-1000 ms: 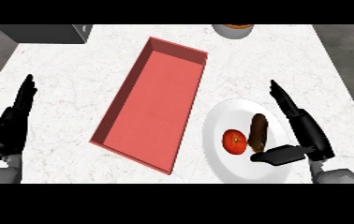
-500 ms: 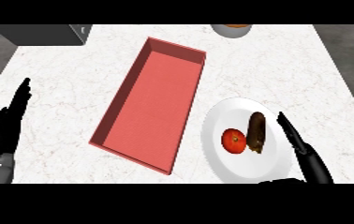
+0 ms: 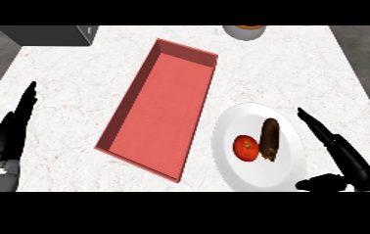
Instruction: Pick the tomato from the plate and place it in the cardboard box
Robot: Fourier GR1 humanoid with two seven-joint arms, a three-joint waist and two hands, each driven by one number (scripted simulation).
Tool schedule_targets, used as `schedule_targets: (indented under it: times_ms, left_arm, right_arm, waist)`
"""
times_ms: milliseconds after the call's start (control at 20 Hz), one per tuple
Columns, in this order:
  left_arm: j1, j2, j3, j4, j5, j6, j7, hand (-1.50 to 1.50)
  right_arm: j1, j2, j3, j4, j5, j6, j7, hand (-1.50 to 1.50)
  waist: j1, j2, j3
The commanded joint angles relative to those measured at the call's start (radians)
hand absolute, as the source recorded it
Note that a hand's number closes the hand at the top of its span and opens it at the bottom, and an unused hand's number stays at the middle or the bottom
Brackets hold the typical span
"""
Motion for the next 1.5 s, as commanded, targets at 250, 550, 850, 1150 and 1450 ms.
schedule_targets:
  times_ms: [250, 550, 850, 1150, 1450]
  left_arm:
    - [-0.042, -0.012, 0.009, 0.066, -0.014, -0.013, -0.018, 0.0]
    - [-0.091, -0.028, 0.011, 0.057, -0.041, -0.008, 0.032, 0.0]
    - [-0.014, -0.031, 0.058, 0.002, -0.038, -0.067, 0.014, 0.0]
    - [-0.089, -0.082, 0.064, 0.032, -0.105, -0.044, 0.049, 0.0]
    - [-0.067, -0.075, 0.113, 0.032, -0.096, -0.087, 0.01, 0.0]
  right_arm:
    - [-0.174, -0.069, 0.159, -0.124, 0.177, 0.224, 0.433, -1.5]
    - [-0.261, 0.081, 0.245, -0.122, 0.226, 0.338, 0.63, -1.5]
    - [-0.223, 0.134, 0.213, -0.095, 0.349, 0.347, 0.616, -1.5]
    - [-0.3, 0.21, 0.138, -0.035, 0.4, 0.425, 0.605, -1.5]
    - [-0.225, 0.221, 0.109, -0.14, 0.405, 0.487, 0.57, -1.5]
  waist:
    - [0.001, 0.002, 0.0]
    - [0.0, 0.002, 0.001]
    - [-0.004, 0.0, 0.002]
    - [-0.005, 0.0, 0.001]
    - [-0.008, -0.001, 0.001]
